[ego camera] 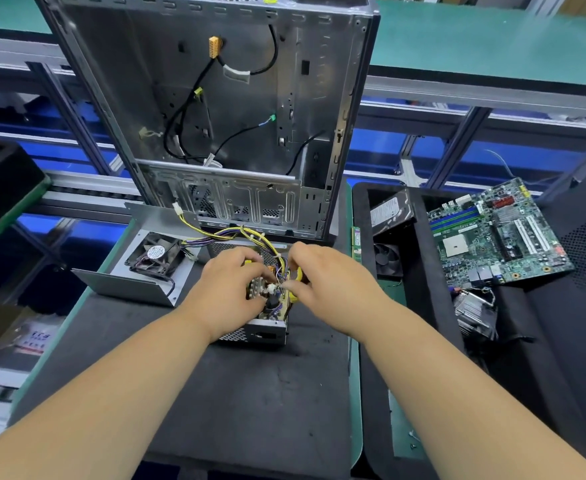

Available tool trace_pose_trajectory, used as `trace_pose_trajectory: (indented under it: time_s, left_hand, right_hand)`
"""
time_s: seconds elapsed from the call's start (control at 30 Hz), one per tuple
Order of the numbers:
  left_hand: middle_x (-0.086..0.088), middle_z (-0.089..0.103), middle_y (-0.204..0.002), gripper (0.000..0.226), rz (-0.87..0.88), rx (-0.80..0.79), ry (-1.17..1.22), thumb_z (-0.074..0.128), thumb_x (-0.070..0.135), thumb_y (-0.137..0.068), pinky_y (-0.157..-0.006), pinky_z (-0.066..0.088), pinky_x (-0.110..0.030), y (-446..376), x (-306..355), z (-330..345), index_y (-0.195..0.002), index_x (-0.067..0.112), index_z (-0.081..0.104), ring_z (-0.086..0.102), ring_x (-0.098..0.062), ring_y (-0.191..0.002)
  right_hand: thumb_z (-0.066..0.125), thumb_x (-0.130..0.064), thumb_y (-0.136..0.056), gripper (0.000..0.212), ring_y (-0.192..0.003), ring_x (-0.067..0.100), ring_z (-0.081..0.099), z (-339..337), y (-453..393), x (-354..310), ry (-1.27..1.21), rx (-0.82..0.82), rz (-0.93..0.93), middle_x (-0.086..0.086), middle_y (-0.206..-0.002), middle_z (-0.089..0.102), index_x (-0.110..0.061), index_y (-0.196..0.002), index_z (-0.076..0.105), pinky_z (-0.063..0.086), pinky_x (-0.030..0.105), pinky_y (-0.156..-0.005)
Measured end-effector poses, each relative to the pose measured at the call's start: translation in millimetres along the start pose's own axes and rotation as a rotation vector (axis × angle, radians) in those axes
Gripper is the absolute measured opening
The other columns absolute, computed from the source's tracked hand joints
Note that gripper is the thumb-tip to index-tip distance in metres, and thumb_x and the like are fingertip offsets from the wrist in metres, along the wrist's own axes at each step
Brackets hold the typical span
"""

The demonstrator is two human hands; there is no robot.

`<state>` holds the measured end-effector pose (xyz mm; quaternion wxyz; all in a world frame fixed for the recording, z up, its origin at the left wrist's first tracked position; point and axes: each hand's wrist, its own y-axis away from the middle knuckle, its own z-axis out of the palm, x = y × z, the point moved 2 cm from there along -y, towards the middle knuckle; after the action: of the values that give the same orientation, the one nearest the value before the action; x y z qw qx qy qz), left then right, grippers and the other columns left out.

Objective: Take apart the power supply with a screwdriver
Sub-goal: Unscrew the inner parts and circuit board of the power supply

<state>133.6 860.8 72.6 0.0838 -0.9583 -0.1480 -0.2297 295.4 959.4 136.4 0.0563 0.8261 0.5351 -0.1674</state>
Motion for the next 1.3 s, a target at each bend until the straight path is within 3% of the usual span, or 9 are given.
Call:
trace_pose_trajectory:
  time_s: [0.13, 0.3, 0.5, 0.6, 0.73, 0.97, 1.1, 1.2, 1.3]
  left_hand:
    - [0.019, 0.048, -0.125, 0.036, 0.109, -0.091, -0.045, 0.072, 0.026, -0.077, -0.106, 0.018, -0.033, -5.4, 4.0, -1.9, -0.111, 0.038, 0.068, 0.031, -0.012, -0.127]
    - [0.022, 0.051, -0.123, 0.030, 0.350, -0.243, -0.102, 0.068, 0.029, -0.082, -0.109, 0.015, -0.032, -19.0, 9.0, -4.4, -0.112, 0.034, 0.068, 0.032, -0.009, -0.128]
    - [0.020, 0.048, -0.103, 0.026, 0.486, -0.318, -0.074, 0.063, 0.026, -0.084, -0.107, 0.019, -0.030, -33.0, 10.2, 3.5, -0.109, 0.029, 0.070, 0.038, -0.013, -0.119]
    - [0.019, 0.052, -0.104, 0.018, 0.488, -0.294, -0.037, 0.064, 0.025, -0.081, -0.101, 0.015, -0.030, -31.9, 6.3, 8.6, -0.098, 0.028, 0.067, 0.036, -0.011, -0.119]
    - [0.011, 0.051, -0.101, 0.011, 0.407, -0.314, -0.039, 0.059, 0.025, -0.079, -0.099, 0.015, -0.029, -32.6, 4.3, 10.6, -0.082, 0.035, 0.056, 0.034, -0.011, -0.114]
    - [0.012, 0.044, -0.081, 0.012, 0.417, -0.332, -0.070, 0.052, 0.022, -0.078, -0.095, 0.019, -0.033, -33.8, 2.3, 14.5, -0.071, 0.031, 0.048, 0.033, -0.012, -0.096]
    - [0.011, 0.044, -0.074, 0.020, 0.407, -0.350, -0.111, 0.049, 0.021, -0.075, -0.087, 0.018, -0.031, -34.7, 0.2, 17.0, -0.059, 0.030, 0.041, 0.028, -0.013, -0.090]
    - [0.010, 0.049, -0.081, 0.020, 0.381, -0.387, -0.129, 0.047, 0.019, -0.076, -0.096, 0.021, -0.034, -35.4, 2.2, 16.2, -0.060, 0.027, 0.041, 0.033, -0.016, -0.096]
    - [0.010, 0.057, -0.097, 0.018, 0.366, -0.405, -0.112, 0.047, 0.018, -0.080, -0.100, 0.012, -0.030, -33.9, 5.1, 12.9, -0.080, 0.025, 0.063, 0.037, -0.016, -0.109]
  right_hand:
    - [0.060, -0.032, -0.097, 0.028, -0.093, 0.019, 0.053, 7.4, 5.0, 1.7, -0.117, 0.070, 0.106, -0.006, -0.110, 0.054, -0.021, -0.120, 0.048, 0.042, 0.036, -0.071]
    - [0.073, -0.022, -0.088, 0.042, -0.087, 0.002, 0.054, 15.2, 17.3, 0.9, -0.354, 0.175, 0.288, -0.021, -0.093, 0.055, -0.043, -0.110, 0.044, 0.043, 0.016, -0.073]
    - [0.069, -0.011, -0.088, 0.028, -0.094, 0.005, 0.057, 9.6, 18.0, -11.4, -0.371, 0.129, 0.286, -0.019, -0.096, 0.061, -0.029, -0.108, 0.060, 0.047, 0.026, -0.085]
    - [0.063, -0.029, -0.095, 0.018, -0.094, 0.011, 0.052, 7.7, 13.5, -23.2, -0.212, 0.122, 0.251, -0.014, -0.097, 0.056, -0.021, -0.111, 0.060, 0.045, 0.033, -0.084]
    - [0.053, -0.049, -0.095, 0.031, -0.085, 0.015, 0.044, 2.1, 2.6, -35.1, -0.042, 0.085, 0.329, -0.012, -0.085, 0.048, -0.019, -0.101, 0.058, 0.037, 0.033, -0.073]
    - [0.054, -0.029, -0.097, 0.019, -0.089, 0.018, 0.048, -1.2, -4.8, -48.2, -0.047, 0.007, 0.401, -0.007, -0.097, 0.055, -0.021, -0.114, 0.052, 0.043, 0.037, -0.076]
    - [0.054, -0.023, -0.090, 0.017, -0.091, 0.021, 0.050, -2.3, -4.3, -49.2, -0.050, -0.027, 0.446, -0.002, -0.099, 0.055, -0.019, -0.107, 0.052, 0.045, 0.037, -0.076]
    - [0.055, -0.040, -0.093, 0.019, -0.086, 0.018, 0.050, -2.6, -5.1, -47.8, -0.008, -0.026, 0.450, -0.005, -0.089, 0.054, -0.021, -0.092, 0.051, 0.042, 0.034, -0.069]
    - [0.048, -0.059, -0.095, 0.035, -0.081, 0.017, 0.050, -3.8, -7.7, -44.2, 0.051, -0.040, 0.485, -0.007, -0.078, 0.050, -0.024, -0.088, 0.051, 0.036, 0.033, -0.061]
